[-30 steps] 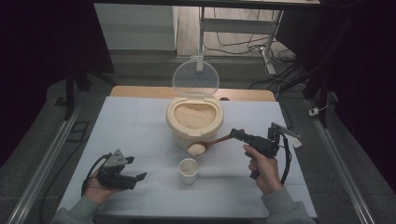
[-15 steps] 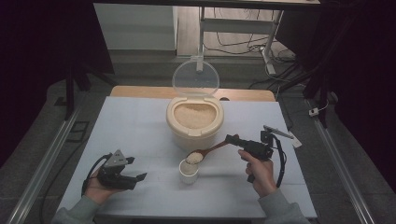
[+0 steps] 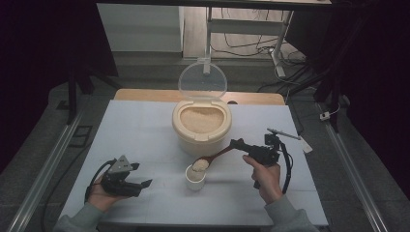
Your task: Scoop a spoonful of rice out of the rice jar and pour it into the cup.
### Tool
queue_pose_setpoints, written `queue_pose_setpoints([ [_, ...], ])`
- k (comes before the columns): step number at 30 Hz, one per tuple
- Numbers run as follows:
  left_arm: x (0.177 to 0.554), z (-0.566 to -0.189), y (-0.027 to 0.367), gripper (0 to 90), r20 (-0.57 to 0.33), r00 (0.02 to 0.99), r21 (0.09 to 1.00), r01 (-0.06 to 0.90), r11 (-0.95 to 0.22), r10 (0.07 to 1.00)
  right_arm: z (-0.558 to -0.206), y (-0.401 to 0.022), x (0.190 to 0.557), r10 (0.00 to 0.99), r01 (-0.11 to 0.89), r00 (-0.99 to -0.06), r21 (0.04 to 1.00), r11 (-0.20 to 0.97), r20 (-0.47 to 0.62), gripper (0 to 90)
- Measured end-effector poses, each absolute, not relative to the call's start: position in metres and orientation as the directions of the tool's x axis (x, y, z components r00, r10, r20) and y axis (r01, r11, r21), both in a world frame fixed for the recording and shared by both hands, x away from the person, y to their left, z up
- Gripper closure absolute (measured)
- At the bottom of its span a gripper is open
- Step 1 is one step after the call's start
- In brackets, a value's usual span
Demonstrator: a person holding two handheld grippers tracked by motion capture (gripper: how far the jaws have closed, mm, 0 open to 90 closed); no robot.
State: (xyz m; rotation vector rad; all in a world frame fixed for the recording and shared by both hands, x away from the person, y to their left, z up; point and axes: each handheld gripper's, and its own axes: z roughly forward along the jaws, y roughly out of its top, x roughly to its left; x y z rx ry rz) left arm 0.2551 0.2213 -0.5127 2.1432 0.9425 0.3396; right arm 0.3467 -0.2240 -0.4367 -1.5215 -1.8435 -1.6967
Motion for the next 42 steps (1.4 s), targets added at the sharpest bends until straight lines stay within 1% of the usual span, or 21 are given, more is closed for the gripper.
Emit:
queue_pose_setpoints([
  [8, 0.255, -0.513, 0.221, 20.9, -0.054, 0.695, 0.730, 0.518, -0.447, 0.717, -0.430, -0.219, 0.342, 0.555, 0.727, -0.497, 0.670, -0.154, 0.667, 82.6],
  [11, 0.255, -0.513, 0.221, 20.9, -0.054, 0.694, 0.730, 0.518, -0.446, 0.718, -0.427, -0.217, 0.340, 0.559, 0.699, -0.532, 0.702, -0.133, 0.636, 82.7],
  [19, 0.255, -0.513, 0.221, 21.0, -0.053, 0.695, 0.729, 0.517, -0.448, 0.717, -0.413, -0.210, 0.329, 0.581, 0.593, -0.639, 0.804, -0.044, 0.504, 82.7],
  [23, 0.255, -0.513, 0.221, 21.0, -0.054, 0.693, 0.730, 0.518, -0.445, 0.719, -0.409, -0.206, 0.324, 0.583, 0.552, -0.674, 0.834, -0.012, 0.454, 82.7],
  [29, 0.255, -0.513, 0.221, 21.0, -0.055, 0.692, 0.731, 0.519, -0.443, 0.720, -0.407, -0.212, 0.322, 0.561, 0.536, -0.688, 0.843, -0.033, 0.459, 82.7],
  [36, 0.256, -0.513, 0.221, 21.0, -0.054, 0.691, 0.731, 0.519, -0.443, 0.721, -0.402, -0.234, 0.320, 0.547, 0.512, -0.700, 0.857, -0.064, 0.459, 82.7],
  [42, 0.255, -0.513, 0.221, 21.0, -0.050, 0.692, 0.730, 0.517, -0.446, 0.720, -0.396, -0.252, 0.317, 0.555, 0.492, -0.711, 0.869, -0.047, 0.433, 82.6],
])
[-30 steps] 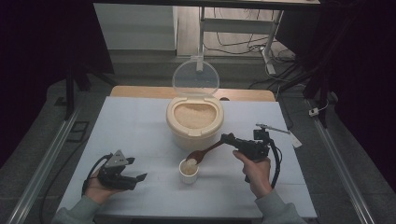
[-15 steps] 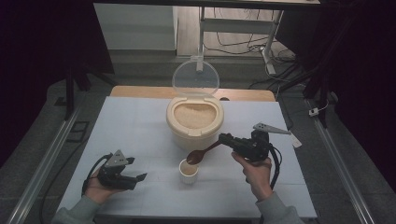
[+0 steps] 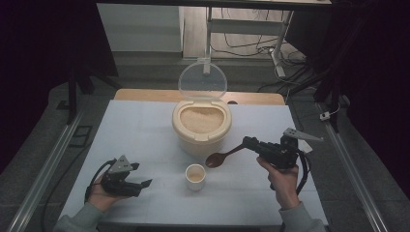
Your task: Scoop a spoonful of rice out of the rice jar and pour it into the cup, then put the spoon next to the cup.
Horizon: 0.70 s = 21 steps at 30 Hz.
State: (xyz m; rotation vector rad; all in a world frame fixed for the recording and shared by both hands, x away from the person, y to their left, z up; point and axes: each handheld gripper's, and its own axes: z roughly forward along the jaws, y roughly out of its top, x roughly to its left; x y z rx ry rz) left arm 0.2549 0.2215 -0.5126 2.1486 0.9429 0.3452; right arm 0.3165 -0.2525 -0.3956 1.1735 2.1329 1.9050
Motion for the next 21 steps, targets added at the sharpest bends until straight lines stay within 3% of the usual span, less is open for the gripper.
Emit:
queue_pose_setpoints([
  [12, 0.255, -0.512, 0.221, 21.1, -0.051, 0.689, 0.735, 0.516, -0.440, 0.723, -0.401, -0.249, 0.318, 0.524, 0.540, -0.752, 0.830, 0.140, 0.400, 82.6],
  [21, 0.255, -0.512, 0.221, 21.0, -0.050, 0.690, 0.733, 0.517, -0.443, 0.722, -0.405, -0.238, 0.319, 0.502, 0.548, -0.769, 0.812, 0.198, 0.396, 82.6],
])
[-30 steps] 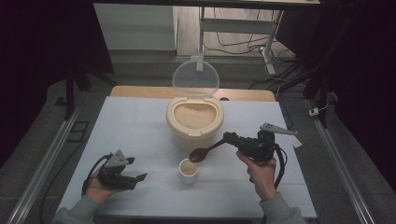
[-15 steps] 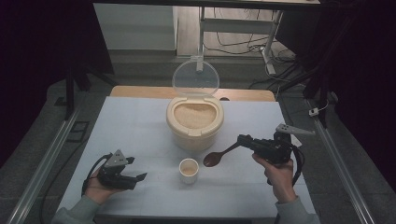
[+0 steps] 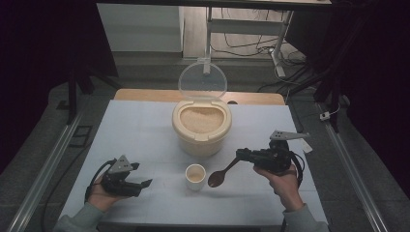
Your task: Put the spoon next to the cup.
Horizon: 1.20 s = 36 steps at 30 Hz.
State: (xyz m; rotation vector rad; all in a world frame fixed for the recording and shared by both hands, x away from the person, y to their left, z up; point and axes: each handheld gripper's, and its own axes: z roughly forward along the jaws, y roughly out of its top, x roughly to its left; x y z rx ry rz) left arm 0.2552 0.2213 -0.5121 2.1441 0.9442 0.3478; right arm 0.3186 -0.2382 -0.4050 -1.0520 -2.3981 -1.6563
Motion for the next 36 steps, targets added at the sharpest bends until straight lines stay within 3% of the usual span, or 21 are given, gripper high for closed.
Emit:
queue_pose_setpoints([
  [22, 0.256, -0.513, 0.219, 21.0, -0.048, 0.698, 0.725, 0.517, -0.456, 0.714, -0.427, -0.195, 0.334, 0.447, 0.596, -0.793, 0.679, 0.428, 0.414, 82.5],
  [30, 0.256, -0.513, 0.220, 21.0, -0.050, 0.700, 0.724, 0.517, -0.457, 0.713, -0.438, -0.183, 0.354, 0.474, 0.618, -0.774, 0.664, 0.421, 0.420, 79.2],
  [36, 0.257, -0.514, 0.220, 21.0, -0.050, 0.701, 0.722, 0.517, -0.459, 0.712, -0.452, -0.182, 0.361, 0.534, 0.598, -0.768, 0.694, 0.401, 0.353, 73.2],
])
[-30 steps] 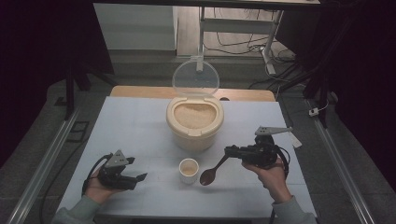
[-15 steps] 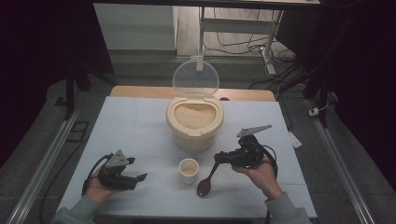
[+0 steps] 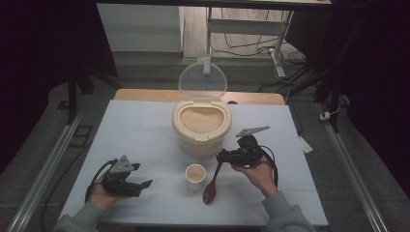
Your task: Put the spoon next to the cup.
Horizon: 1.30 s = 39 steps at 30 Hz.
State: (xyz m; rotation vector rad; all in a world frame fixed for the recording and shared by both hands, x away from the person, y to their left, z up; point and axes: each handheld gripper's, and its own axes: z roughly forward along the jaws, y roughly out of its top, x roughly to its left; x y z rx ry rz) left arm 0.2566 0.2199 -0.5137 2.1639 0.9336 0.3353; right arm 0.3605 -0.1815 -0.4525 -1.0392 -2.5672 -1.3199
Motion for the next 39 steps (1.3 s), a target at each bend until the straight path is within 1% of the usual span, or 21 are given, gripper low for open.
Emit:
queue_pose_setpoints([
  [6, 0.257, -0.515, 0.219, 20.9, -0.051, 0.701, 0.719, 0.520, -0.461, 0.711, -0.471, -0.182, 0.361, 0.602, 0.564, -0.753, 0.731, 0.384, 0.265, 65.2],
  [11, 0.257, -0.515, 0.219, 20.9, -0.051, 0.702, 0.718, 0.520, -0.462, 0.711, -0.488, -0.181, 0.366, 0.663, 0.572, -0.720, 0.718, 0.398, 0.206, 57.2],
  [18, 0.257, -0.516, 0.219, 20.9, -0.051, 0.703, 0.717, 0.520, -0.465, 0.709, -0.505, -0.174, 0.373, 0.684, 0.594, -0.703, 0.690, 0.413, 0.196, 52.2],
  [22, 0.257, -0.516, 0.219, 20.9, -0.051, 0.705, 0.715, 0.520, -0.467, 0.707, -0.509, -0.170, 0.375, 0.691, 0.587, -0.704, 0.681, 0.437, 0.163, 50.0],
  [28, 0.257, -0.516, 0.219, 20.9, -0.052, 0.707, 0.713, 0.520, -0.469, 0.705, -0.513, -0.164, 0.374, 0.719, 0.592, -0.689, 0.644, 0.485, 0.092, 45.1],
  [32, 0.257, -0.517, 0.219, 20.9, -0.051, 0.707, 0.712, 0.521, -0.471, 0.705, -0.514, -0.165, 0.375, 0.726, 0.592, -0.683, 0.642, 0.488, 0.078, 39.6],
  [35, 0.257, -0.516, 0.219, 20.9, -0.051, 0.708, 0.713, 0.520, -0.470, 0.705, -0.511, -0.169, 0.374, 0.737, 0.590, -0.670, 0.664, 0.459, 0.086, 38.0],
  [39, 0.257, -0.516, 0.219, 20.9, -0.051, 0.708, 0.714, 0.519, -0.470, 0.704, -0.499, -0.181, 0.369, 0.745, 0.568, -0.657, 0.725, 0.391, 0.113, 39.9],
])
